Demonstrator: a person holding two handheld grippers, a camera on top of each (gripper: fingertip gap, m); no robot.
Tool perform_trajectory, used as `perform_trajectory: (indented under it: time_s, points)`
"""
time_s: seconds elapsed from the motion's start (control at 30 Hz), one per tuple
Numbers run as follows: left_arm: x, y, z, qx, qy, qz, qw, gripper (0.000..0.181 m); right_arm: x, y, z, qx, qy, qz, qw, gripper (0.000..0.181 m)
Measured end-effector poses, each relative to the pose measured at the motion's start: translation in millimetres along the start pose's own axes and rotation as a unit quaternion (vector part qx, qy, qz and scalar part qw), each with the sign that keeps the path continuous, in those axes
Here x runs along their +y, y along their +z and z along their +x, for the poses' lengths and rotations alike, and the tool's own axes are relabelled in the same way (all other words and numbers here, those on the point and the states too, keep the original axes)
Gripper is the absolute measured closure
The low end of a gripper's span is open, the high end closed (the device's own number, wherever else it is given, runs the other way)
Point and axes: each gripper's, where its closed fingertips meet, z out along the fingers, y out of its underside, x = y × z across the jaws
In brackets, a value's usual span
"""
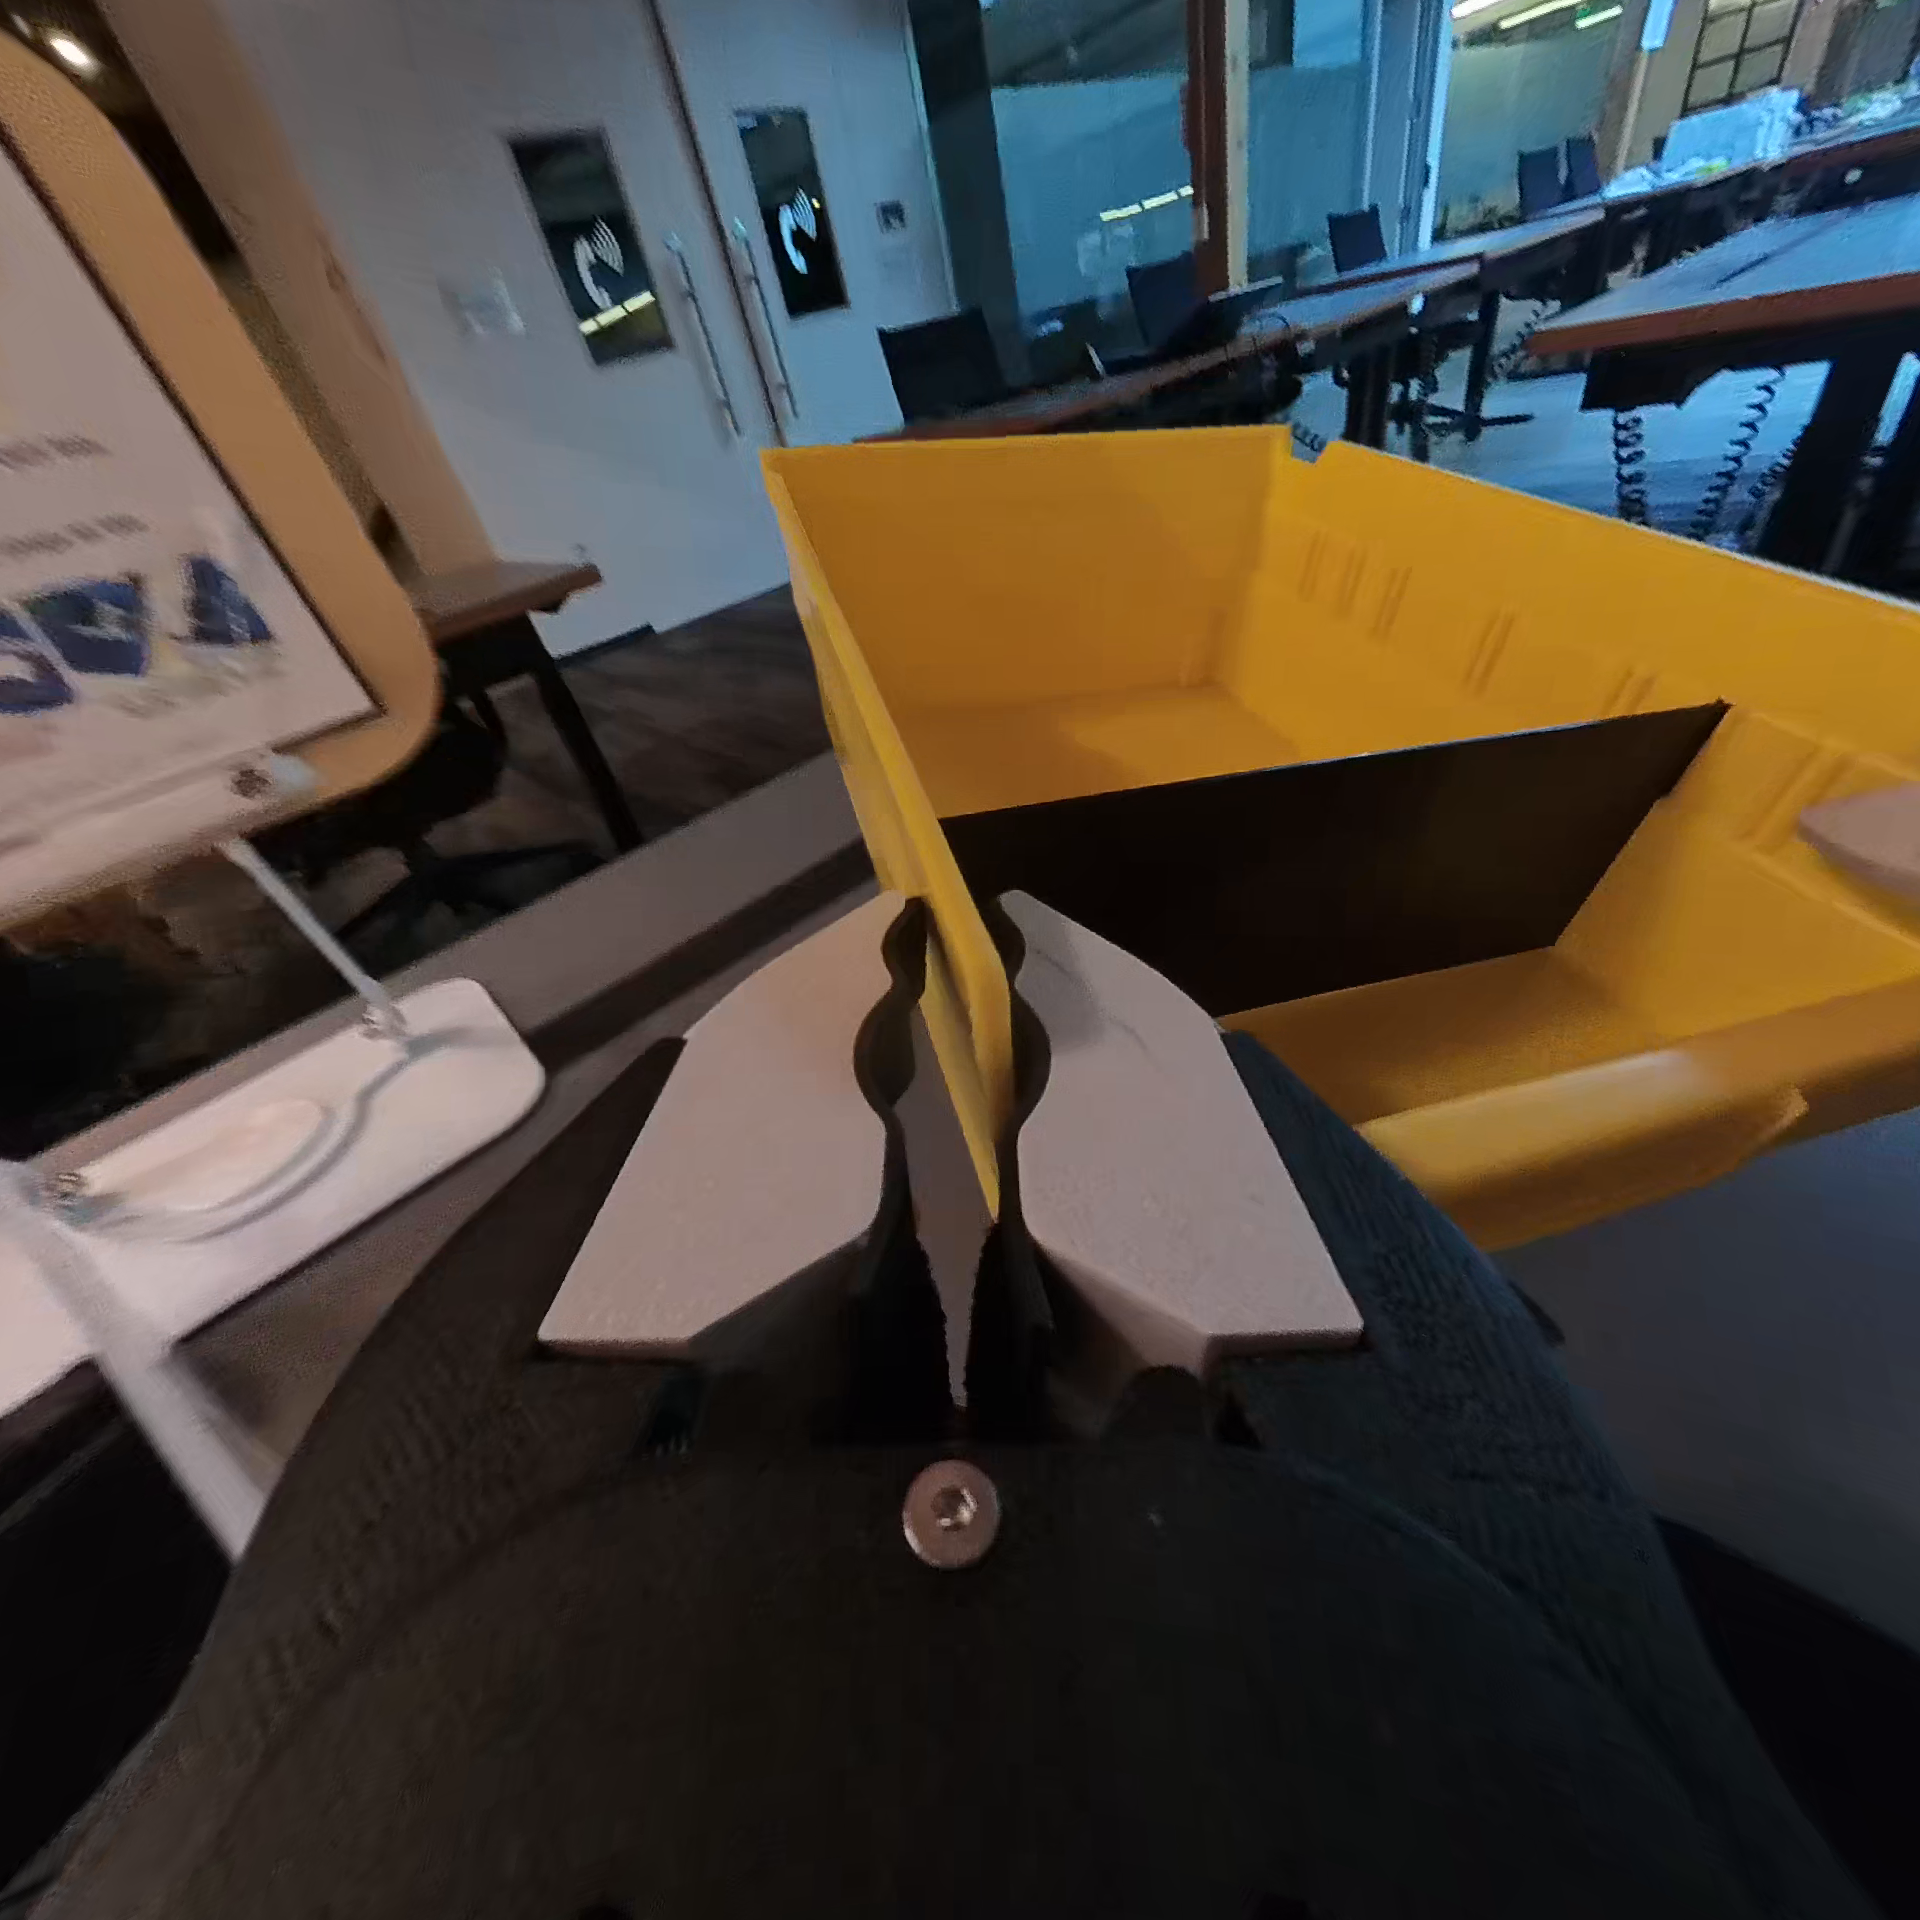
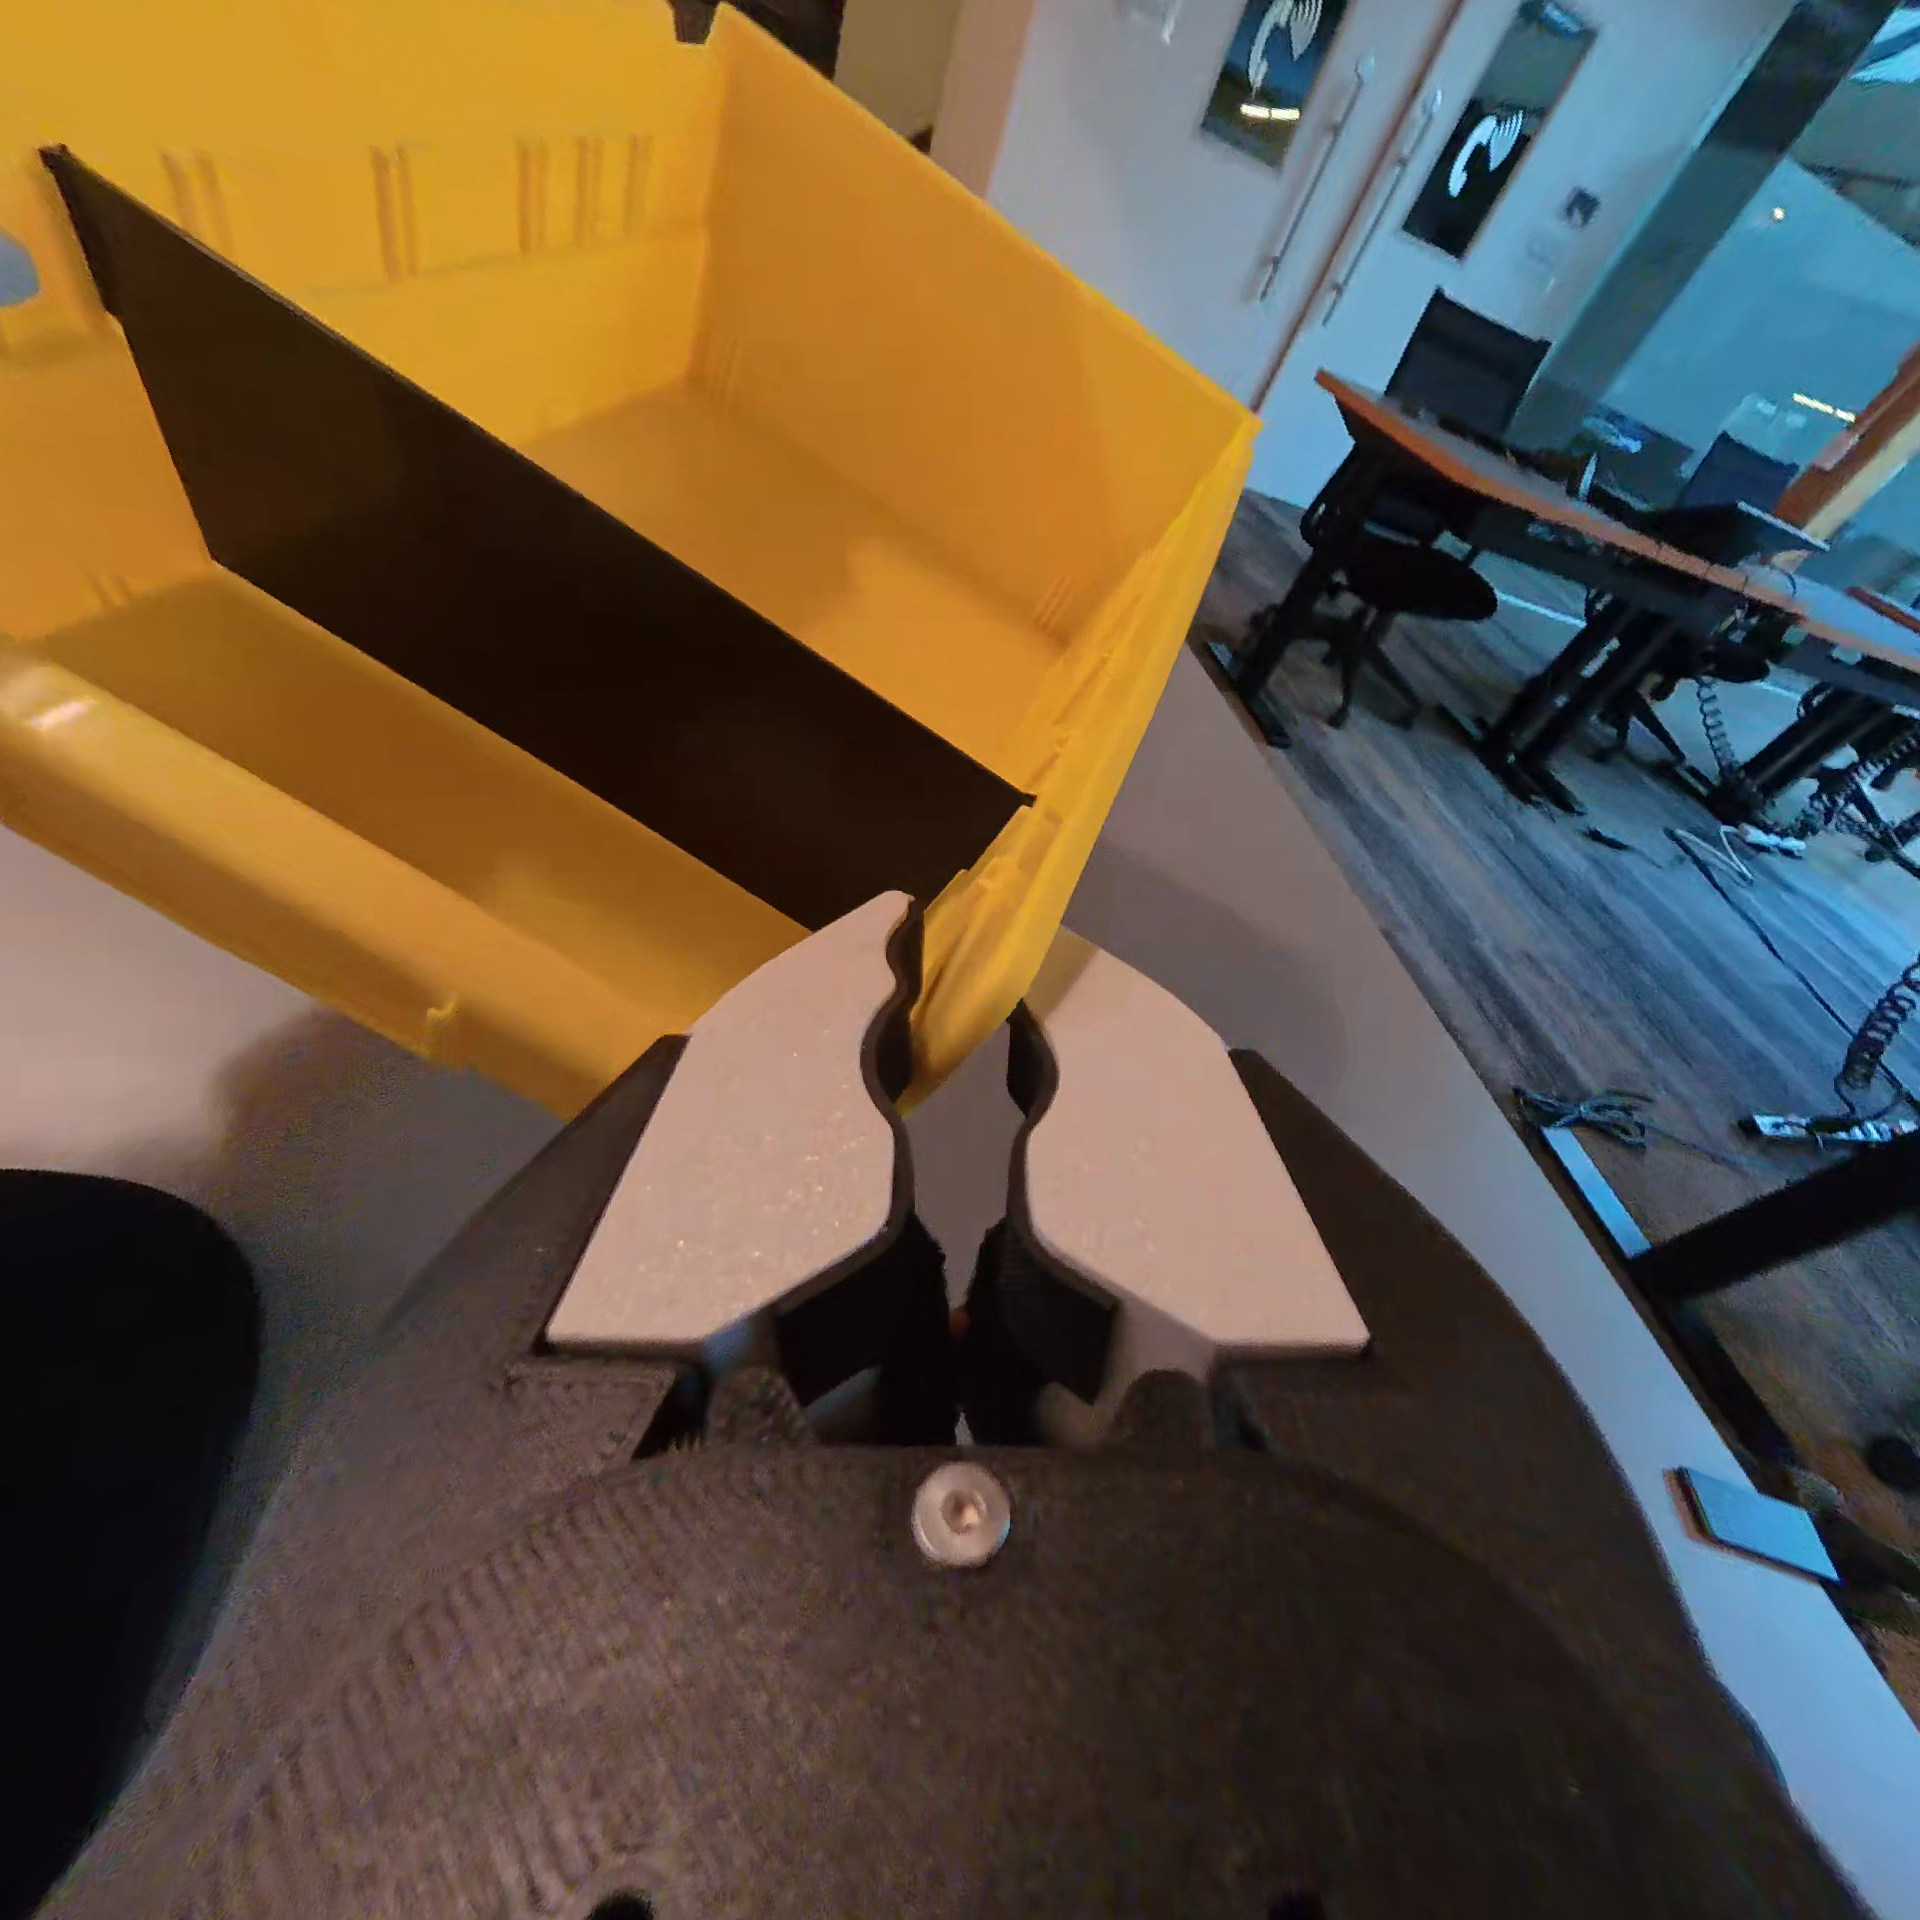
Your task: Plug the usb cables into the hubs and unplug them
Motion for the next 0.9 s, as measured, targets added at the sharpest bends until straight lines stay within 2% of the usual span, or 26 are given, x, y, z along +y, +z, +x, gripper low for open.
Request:
perform_trajectory:
  time_s: [0.13, 0.33, 0.73, 0.9]
  points:
    - [25, 15, 13, 0.016, -0.008, -0.018, 1.0, 0.169, 24, 9, 4, 0.003, -0.004, -0.028, 1.0, 0.169]
    - [46, 23, 16, 0.027, -0.025, -0.034, 0.999, 0.169, 38, 16, 0, -0.001, -0.019, -0.052, 0.998, 0.168]
    - [61, 24, 27, 0.05, -0.053, -0.04, 0.997, 0.167, 48, 13, 3, 0.004, -0.032, -0.074, 0.997, 0.169]
    - [67, 23, 36, 0.079, -0.049, -0.046, 0.995, 0.159, 49, 11, 6, 0.005, -0.033, -0.079, 0.996, 0.168]
